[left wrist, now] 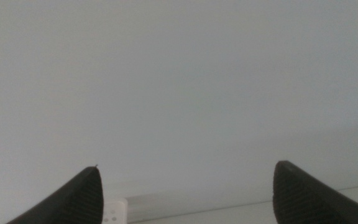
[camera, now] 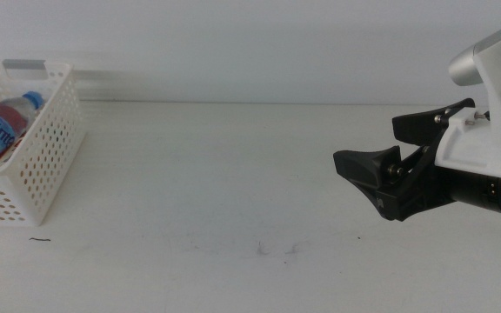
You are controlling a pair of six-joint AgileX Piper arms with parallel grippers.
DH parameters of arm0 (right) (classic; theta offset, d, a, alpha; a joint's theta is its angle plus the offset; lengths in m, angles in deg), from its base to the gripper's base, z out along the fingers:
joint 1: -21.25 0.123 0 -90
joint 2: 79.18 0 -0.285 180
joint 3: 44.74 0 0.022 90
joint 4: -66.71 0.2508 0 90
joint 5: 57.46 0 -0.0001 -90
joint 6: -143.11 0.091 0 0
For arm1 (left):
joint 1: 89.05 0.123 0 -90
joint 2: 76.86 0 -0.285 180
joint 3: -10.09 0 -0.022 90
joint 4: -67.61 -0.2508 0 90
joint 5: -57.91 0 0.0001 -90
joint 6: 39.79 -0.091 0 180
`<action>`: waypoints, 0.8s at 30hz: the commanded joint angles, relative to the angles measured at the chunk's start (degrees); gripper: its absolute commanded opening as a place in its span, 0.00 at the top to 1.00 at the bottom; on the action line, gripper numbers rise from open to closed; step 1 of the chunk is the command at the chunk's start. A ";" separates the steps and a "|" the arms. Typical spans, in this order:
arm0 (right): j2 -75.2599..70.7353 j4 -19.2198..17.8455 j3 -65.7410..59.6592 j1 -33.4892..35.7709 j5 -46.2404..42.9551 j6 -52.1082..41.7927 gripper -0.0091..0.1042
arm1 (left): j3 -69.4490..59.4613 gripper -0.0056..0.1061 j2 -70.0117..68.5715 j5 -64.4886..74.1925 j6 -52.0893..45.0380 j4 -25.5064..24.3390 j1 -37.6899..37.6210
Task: Use arms to grab the bottles and put them into the dustbin to the left of the table.
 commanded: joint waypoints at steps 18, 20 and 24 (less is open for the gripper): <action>-22.37 1.04 -15.63 -19.19 -2.11 -0.09 0.15 | -12.62 0.11 -4.47 -10.34 0.51 4.66 -0.12; -29.10 0.21 -21.43 -25.01 -3.49 -0.09 0.15 | -22.05 0.11 -8.92 -16.46 0.51 5.33 -0.12; -45.31 0.88 -32.77 -35.05 -3.20 -0.09 0.15 | -38.57 0.11 -19.75 -17.56 0.51 5.33 -0.12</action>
